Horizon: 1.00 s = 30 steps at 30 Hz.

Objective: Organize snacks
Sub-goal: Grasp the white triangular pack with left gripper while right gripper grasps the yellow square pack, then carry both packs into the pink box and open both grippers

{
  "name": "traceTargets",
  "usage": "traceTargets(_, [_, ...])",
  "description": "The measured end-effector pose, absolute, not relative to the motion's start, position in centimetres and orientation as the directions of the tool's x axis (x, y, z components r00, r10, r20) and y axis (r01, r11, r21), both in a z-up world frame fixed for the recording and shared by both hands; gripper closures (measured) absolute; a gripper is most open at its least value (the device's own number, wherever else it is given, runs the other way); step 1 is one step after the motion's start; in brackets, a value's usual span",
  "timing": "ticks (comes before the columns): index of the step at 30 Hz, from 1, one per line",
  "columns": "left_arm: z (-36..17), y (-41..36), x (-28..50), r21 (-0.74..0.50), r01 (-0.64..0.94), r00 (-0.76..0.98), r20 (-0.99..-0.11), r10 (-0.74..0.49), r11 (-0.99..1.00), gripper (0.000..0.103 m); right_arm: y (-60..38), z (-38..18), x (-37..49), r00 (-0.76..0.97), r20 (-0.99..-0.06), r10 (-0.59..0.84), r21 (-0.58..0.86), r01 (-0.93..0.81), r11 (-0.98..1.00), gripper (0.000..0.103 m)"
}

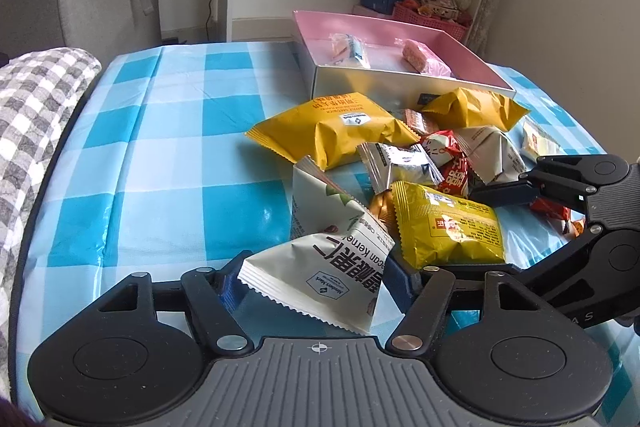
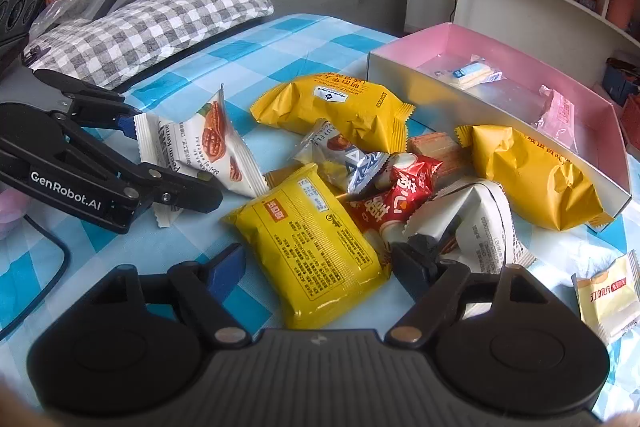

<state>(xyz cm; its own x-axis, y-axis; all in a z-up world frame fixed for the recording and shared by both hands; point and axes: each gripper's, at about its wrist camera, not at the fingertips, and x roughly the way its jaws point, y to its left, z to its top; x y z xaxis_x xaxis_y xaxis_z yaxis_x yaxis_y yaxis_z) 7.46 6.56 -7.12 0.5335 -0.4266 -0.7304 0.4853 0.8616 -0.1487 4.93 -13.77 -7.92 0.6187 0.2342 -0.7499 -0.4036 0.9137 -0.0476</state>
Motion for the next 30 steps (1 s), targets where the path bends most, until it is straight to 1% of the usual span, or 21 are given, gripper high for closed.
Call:
traceTargets(2, [-7.1, 6.6, 7.5, -0.154, 0.48, 0.535, -0.728, -0.428, 0.864, 0.042, -13.8, -7.9, 5.0, 0.622, -0.749, 0.23, -0.047, -0.396, 0.917, 0.029])
traceTargets(8, [-6.8, 6.8, 7.4, -0.173, 0.477, 0.533, -0.723, -0.44, 0.862, 0.047, -13.7, -7.7, 4.6, 0.623, -0.75, 0.223, -0.058, -0.398, 0.916, 0.036])
traceTargets(10, [-6.7, 6.7, 7.3, -0.172, 0.476, 0.535, -0.722, -0.439, 0.863, 0.048, -13.7, -7.7, 4.6, 0.622, -0.75, 0.224, -0.062, -0.403, 0.913, 0.041])
traceTargets(14, [-6.5, 6.6, 7.2, -0.166, 0.471, 0.54, -0.722, -0.432, 0.867, 0.05, -13.4, -7.6, 4.3, 0.62, -0.751, 0.227, -0.072, -0.419, 0.905, 0.048])
traceTargets(16, [-6.5, 6.6, 7.3, -0.168, 0.467, 0.54, -0.723, -0.43, 0.868, 0.05, -13.3, -7.5, 4.2, 0.616, -0.751, 0.237, -0.07, -0.431, 0.899, 0.056])
traceTargets(22, [-6.4, 6.6, 7.4, -0.173, 0.454, 0.535, -0.732, -0.423, 0.874, 0.051, -13.0, -7.4, 4.2, 0.588, -0.766, 0.258, -0.044, -0.449, 0.892, 0.056])
traceTargets(24, [-6.4, 6.6, 7.5, -0.176, 0.449, 0.532, -0.735, -0.421, 0.876, 0.051, -12.9, -7.5, 4.3, 0.576, -0.773, 0.264, -0.033, -0.453, 0.891, 0.052])
traceTargets(28, [-6.0, 6.6, 7.7, -0.183, 0.429, 0.526, -0.745, -0.409, 0.885, 0.052, -12.7, -7.7, 4.6, 0.568, -0.778, 0.269, -0.014, -0.445, 0.896, 0.048])
traceTargets(29, [-5.9, 6.6, 7.7, -0.186, 0.424, 0.527, -0.745, -0.409, 0.886, 0.054, -12.5, -7.7, 4.7, 0.568, -0.779, 0.265, -0.021, -0.445, 0.895, 0.05])
traceTargets(30, [-5.6, 6.7, 7.7, -0.192, 0.417, 0.528, -0.744, -0.409, 0.888, 0.055, -12.4, -7.7, 4.7, 0.569, -0.78, 0.263, -0.025, -0.448, 0.894, 0.053])
